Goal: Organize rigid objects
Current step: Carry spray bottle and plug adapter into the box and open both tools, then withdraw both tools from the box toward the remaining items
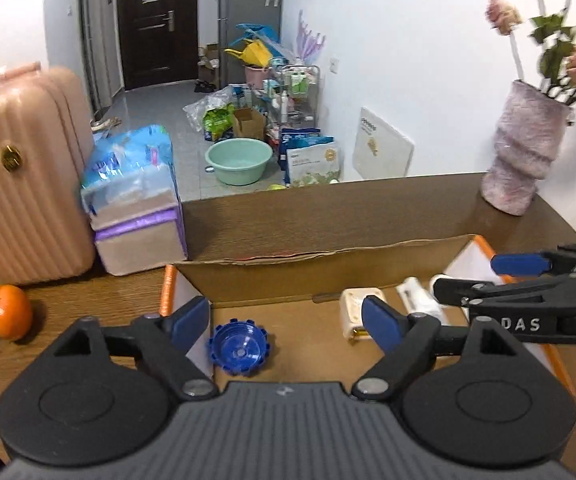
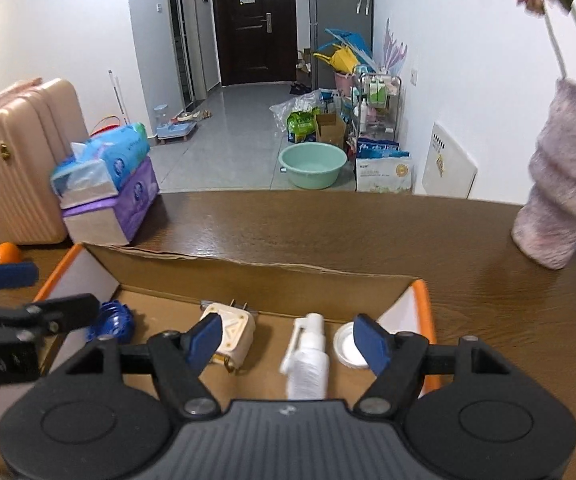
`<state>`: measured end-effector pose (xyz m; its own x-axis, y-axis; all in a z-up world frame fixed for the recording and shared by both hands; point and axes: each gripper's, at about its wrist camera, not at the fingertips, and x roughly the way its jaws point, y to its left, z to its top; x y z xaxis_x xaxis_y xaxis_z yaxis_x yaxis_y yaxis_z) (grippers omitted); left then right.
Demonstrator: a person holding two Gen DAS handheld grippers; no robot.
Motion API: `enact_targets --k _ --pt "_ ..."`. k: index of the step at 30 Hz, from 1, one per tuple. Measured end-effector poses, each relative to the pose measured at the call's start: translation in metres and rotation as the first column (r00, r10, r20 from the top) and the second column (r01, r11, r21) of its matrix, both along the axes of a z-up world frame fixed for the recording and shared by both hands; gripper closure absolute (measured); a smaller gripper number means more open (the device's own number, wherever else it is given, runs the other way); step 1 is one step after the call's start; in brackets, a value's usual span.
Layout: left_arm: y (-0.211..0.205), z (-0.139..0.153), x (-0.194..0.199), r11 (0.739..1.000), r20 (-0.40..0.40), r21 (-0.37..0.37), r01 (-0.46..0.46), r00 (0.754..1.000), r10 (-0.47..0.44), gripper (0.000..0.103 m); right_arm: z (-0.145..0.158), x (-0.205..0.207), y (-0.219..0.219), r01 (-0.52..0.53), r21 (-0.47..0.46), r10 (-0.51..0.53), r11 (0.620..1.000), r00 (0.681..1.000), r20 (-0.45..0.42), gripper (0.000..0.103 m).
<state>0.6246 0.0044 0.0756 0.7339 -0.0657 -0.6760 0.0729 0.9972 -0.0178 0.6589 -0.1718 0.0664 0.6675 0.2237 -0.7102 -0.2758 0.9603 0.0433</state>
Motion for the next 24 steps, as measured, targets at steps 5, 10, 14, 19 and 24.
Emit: enact_targets --k 5,10,14,19,24 --pt "0.005 0.051 -0.049 1.0 0.085 0.02 0.002 0.996 -0.003 0.003 0.053 -0.043 -0.013 -0.003 -0.03 0.005 1.0 0.998 0.069 0.02" --pt "0.008 0.079 -0.106 0.999 0.144 0.052 -0.001 0.99 -0.007 0.003 0.096 -0.094 -0.024 0.001 -0.003 0.0 1.0 0.988 0.157 0.019" --pt "0.011 0.097 -0.156 0.996 0.235 0.08 -0.036 0.972 0.016 0.003 0.12 -0.138 -0.032 0.004 0.023 -0.009 1.0 0.975 0.222 0.019" --pt "0.017 0.108 -0.228 0.991 0.395 0.09 -0.099 0.917 0.056 0.0 0.131 -0.21 -0.041 -0.006 0.102 -0.032 0.995 0.928 0.371 0.018" --pt "0.021 0.104 -0.293 0.991 0.465 0.08 -0.11 0.883 0.06 0.0 0.124 -0.276 -0.043 -0.029 0.133 -0.04 0.991 0.874 0.485 0.018"
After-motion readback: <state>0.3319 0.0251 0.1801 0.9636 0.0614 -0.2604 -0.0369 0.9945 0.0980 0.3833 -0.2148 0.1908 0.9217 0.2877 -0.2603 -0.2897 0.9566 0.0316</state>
